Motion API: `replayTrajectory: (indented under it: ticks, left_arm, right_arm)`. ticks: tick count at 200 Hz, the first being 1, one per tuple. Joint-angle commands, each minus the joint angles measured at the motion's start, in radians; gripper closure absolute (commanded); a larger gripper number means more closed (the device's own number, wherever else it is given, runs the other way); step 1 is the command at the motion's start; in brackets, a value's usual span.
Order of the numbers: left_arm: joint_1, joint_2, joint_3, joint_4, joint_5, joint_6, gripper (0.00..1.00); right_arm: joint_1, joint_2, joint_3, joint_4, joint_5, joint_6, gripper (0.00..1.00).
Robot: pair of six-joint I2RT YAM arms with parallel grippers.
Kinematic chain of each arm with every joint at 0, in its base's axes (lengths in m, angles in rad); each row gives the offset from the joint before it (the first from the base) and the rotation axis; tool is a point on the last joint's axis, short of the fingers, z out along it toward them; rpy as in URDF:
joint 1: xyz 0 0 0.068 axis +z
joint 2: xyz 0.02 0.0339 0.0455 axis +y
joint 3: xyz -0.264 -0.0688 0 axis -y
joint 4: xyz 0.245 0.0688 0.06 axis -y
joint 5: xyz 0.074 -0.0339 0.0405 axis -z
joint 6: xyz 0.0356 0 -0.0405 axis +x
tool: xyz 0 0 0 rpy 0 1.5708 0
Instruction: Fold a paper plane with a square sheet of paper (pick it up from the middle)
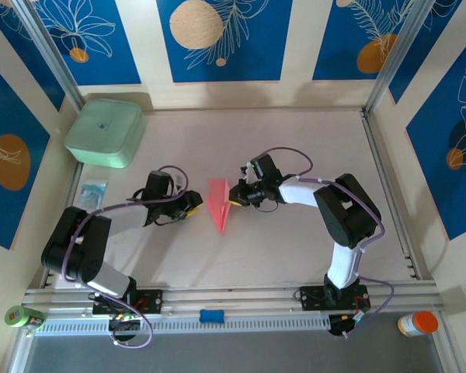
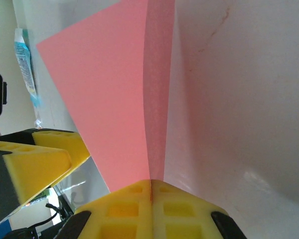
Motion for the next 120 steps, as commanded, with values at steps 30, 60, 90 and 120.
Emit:
replayTrajectory:
  ticks: [30, 60, 90, 120]
  left_arm:
    - [-0.013, 0.127, 0.068, 0.133, 0.087, -0.031, 0.66]
    - [-0.016, 0.192, 0.099, 0.136, 0.114, -0.026, 0.70]
    - [-0.022, 0.223, 0.110, 0.120, 0.122, -0.010, 0.73]
    - [-0.027, 0.213, 0.129, 0.030, 0.074, 0.037, 0.72]
  right_arm:
    - [-0.008, 0.019, -0.026, 0.014, -0.030, -0.010, 1.00]
    - [-0.012, 0.018, -0.026, 0.008, -0.033, -0.012, 1.00]
    - [-0.014, 0.021, -0.028, 0.009, -0.032, -0.011, 1.00]
    - [-0.018, 0.020, -0.038, 0.002, -0.018, -0.006, 1.00]
